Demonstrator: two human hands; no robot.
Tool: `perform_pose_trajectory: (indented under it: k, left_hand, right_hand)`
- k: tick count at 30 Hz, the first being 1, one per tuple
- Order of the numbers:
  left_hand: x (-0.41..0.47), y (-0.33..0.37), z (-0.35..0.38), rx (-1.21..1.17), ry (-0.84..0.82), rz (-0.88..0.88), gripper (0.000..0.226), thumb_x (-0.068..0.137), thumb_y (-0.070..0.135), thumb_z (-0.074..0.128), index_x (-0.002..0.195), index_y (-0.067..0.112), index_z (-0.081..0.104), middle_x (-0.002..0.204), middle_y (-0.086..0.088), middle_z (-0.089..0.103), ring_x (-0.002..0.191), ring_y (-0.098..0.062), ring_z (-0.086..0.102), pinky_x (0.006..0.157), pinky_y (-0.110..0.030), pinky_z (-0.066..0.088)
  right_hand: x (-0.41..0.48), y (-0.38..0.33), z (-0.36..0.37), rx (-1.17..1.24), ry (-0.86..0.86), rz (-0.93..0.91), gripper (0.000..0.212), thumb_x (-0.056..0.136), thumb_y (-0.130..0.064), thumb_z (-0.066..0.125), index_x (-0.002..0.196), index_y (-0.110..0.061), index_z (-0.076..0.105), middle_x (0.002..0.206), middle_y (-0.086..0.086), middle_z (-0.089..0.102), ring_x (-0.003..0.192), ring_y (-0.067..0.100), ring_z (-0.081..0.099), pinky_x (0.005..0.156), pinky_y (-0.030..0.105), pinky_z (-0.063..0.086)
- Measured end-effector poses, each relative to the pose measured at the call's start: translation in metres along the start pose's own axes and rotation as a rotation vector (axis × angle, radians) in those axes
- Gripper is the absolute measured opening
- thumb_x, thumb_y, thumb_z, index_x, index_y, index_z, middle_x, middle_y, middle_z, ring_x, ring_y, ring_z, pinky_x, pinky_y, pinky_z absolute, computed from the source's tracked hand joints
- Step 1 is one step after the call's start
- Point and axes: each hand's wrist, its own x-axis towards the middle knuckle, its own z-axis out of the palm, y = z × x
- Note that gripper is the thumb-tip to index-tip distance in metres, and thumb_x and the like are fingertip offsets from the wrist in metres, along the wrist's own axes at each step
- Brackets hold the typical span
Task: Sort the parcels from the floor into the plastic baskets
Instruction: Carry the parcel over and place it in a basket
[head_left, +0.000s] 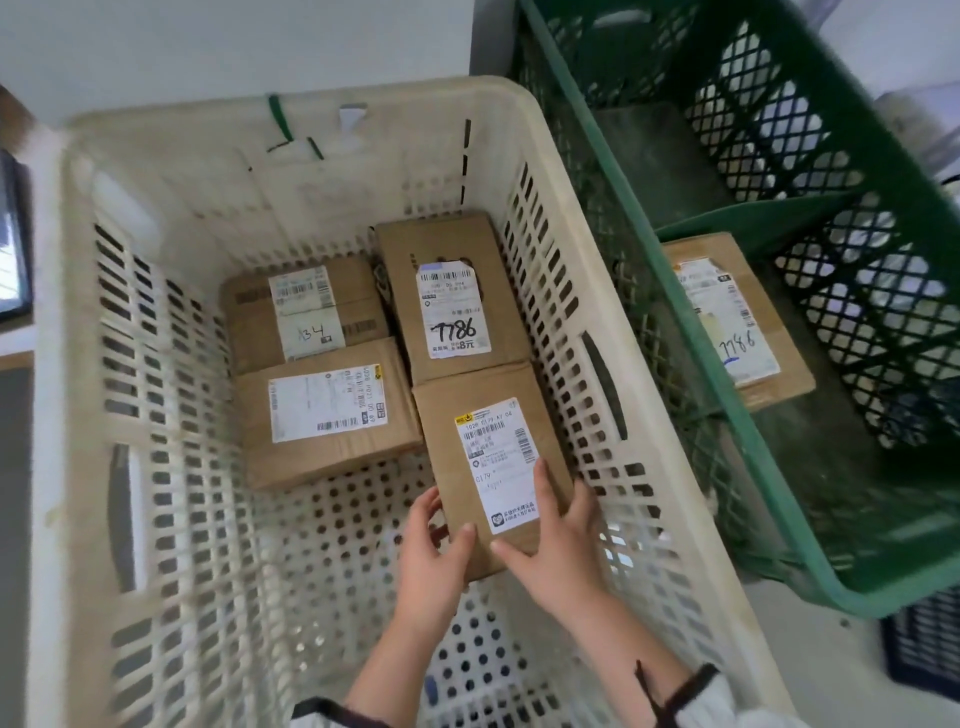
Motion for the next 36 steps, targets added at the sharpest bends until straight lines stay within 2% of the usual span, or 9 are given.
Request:
perform_pose_trajectory:
  k: [3,7,12,17,22,25,31,33,36]
  left_hand:
    - [0.005,-0.005,0.003,0.001,0.008,-0.013,0.049,0.088,0.009,0.06,0.132,0.023,0.044,0.12,0.015,0.053,0.103,-0.002,0.055,0.083,-0.026,0.051]
    - [0.01,-0.008,0.004,0.025,0.005,-0.019,0.047,0.088,0.009,0.06,0.126,0.03,0.042,0.114,0.022,0.05,0.097,0.011,0.053,0.069,-0.007,0.046]
    - [0.016,-0.011,0.003,0.052,-0.015,-0.025,0.051,0.087,0.014,0.064,0.128,0.032,0.04,0.111,0.03,0.045,0.099,0.004,0.052,0.07,-0.009,0.044]
    - [0.018,-0.011,0.0,0.037,-0.022,-0.055,0.052,0.084,0.014,0.068,0.122,0.037,0.041,0.114,0.022,0.049,0.111,-0.019,0.056,0.086,-0.049,0.053]
    - [0.021,-0.01,-0.003,0.05,-0.023,-0.079,0.053,0.082,0.012,0.07,0.122,0.034,0.044,0.125,0.006,0.053,0.108,-0.025,0.06,0.082,-0.051,0.054]
    - [0.021,-0.008,-0.001,0.092,-0.002,-0.082,0.056,0.081,0.012,0.071,0.129,0.027,0.044,0.129,0.002,0.053,0.105,-0.025,0.061,0.08,-0.049,0.055]
    - [0.015,0.031,-0.001,0.45,-0.006,-0.032,0.068,0.082,0.013,0.068,0.141,0.01,0.033,0.139,-0.008,0.046,0.128,-0.026,0.043,0.105,-0.041,0.037]
    - [0.004,0.057,-0.012,0.609,-0.049,0.023,0.075,0.087,0.019,0.063,0.148,0.012,0.02,0.15,-0.008,0.033,0.137,-0.025,0.032,0.112,-0.039,0.029]
    - [-0.027,0.093,-0.039,1.037,-0.115,0.146,0.071,0.091,0.03,0.053,0.15,0.025,0.013,0.156,-0.002,0.02,0.138,-0.029,0.026,0.108,-0.043,0.032]
  right_hand:
    - [0.009,0.007,0.008,0.051,-0.006,0.013,0.107,0.077,-0.05,0.068,0.134,-0.058,-0.022,0.148,-0.009,-0.024,0.143,0.032,-0.015,0.115,0.048,0.016]
    - [0.018,0.013,0.017,0.059,-0.018,0.014,0.11,0.075,-0.045,0.073,0.137,-0.058,-0.017,0.151,-0.007,-0.023,0.144,0.031,-0.012,0.116,0.049,0.014]
    - [0.027,0.016,0.017,0.011,-0.006,0.03,0.109,0.072,-0.048,0.074,0.143,-0.052,-0.008,0.152,-0.007,-0.018,0.144,0.033,-0.002,0.115,0.048,0.018]
    - [0.027,0.01,0.011,-0.116,0.003,0.038,0.107,0.072,-0.052,0.072,0.144,-0.048,-0.007,0.154,0.0,-0.01,0.142,0.033,0.009,0.111,0.045,0.026]
    - [0.024,-0.004,0.006,-0.26,0.026,0.061,0.107,0.072,-0.053,0.072,0.148,-0.039,-0.002,0.151,0.009,0.001,0.134,0.034,0.025,0.103,0.041,0.037]
    - [0.021,-0.014,0.003,-0.345,0.006,0.108,0.106,0.073,-0.054,0.07,0.149,-0.037,-0.003,0.152,0.012,0.001,0.134,0.036,0.024,0.101,0.042,0.038]
    - [0.002,-0.046,-0.03,-0.493,-0.062,0.075,0.092,0.083,-0.041,0.066,0.15,-0.025,0.004,0.147,0.011,0.018,0.129,0.033,0.03,0.094,0.039,0.043]
    - [-0.013,-0.062,-0.054,-0.579,-0.046,-0.025,0.086,0.085,-0.031,0.066,0.149,-0.02,0.011,0.147,0.01,0.022,0.126,0.031,0.035,0.092,0.037,0.044]
    - [-0.046,-0.086,-0.092,-0.688,0.0,-0.174,0.084,0.082,-0.022,0.069,0.147,-0.019,0.017,0.146,0.009,0.023,0.125,0.03,0.036,0.092,0.039,0.045]
